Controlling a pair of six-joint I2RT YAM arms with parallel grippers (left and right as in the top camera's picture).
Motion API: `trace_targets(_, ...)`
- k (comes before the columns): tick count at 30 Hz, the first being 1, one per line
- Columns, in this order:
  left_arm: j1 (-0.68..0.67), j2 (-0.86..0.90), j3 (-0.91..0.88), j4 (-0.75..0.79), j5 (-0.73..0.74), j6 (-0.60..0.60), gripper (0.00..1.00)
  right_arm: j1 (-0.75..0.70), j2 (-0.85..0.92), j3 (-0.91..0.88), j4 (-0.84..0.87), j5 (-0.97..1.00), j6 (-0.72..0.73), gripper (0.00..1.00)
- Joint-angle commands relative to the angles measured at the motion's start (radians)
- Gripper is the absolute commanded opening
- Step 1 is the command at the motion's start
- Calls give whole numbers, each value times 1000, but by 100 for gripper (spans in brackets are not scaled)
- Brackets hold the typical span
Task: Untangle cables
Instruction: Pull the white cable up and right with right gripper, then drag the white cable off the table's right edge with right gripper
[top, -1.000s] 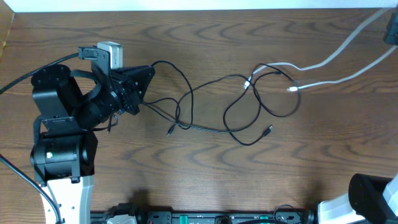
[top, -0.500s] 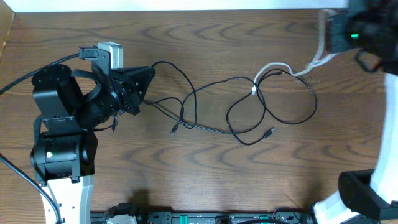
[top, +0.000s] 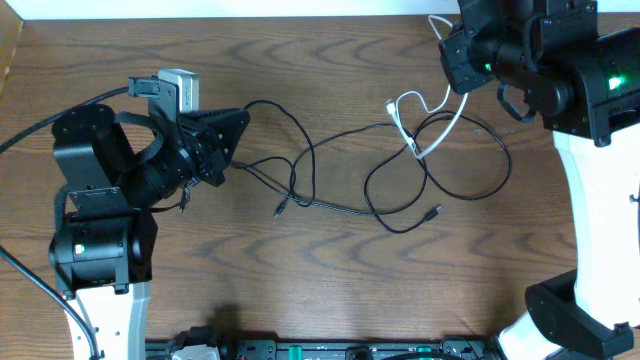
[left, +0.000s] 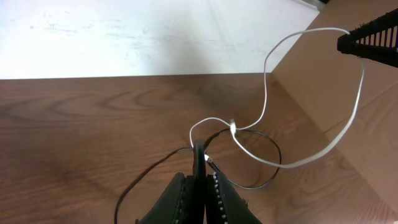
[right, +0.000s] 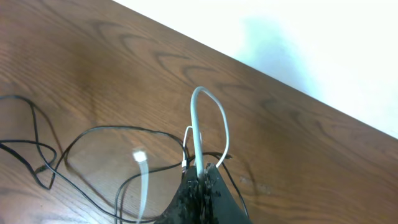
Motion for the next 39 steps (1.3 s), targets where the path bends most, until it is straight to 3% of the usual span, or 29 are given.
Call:
trace_targets(1, -2, -2, 19, -5, -2, 22, 13, -10, -3, 1, 0, 84, 92, 1)
trace_targets(8, -2, -2, 19, -6, -2, 22, 13, -150, -3, 1, -106, 207, 236, 1)
trace_targets(11, -2, -2, 19, -6, -3, 22, 13, -353, -4, 10, -196, 254, 343, 1)
trace_targets(15, -2, -2, 19, -6, -3, 25, 13, -576, -5, 72, -293, 349, 383, 1)
trace_targets(30, -2, -2, 19, -6, -5, 17, 13, -1099, -160, 203, -276, 204, 419, 1)
trace_targets(39, -2, -2, 19, -23, -5, 17, 13, -1212, -202, 247, -270, 74, 399, 1)
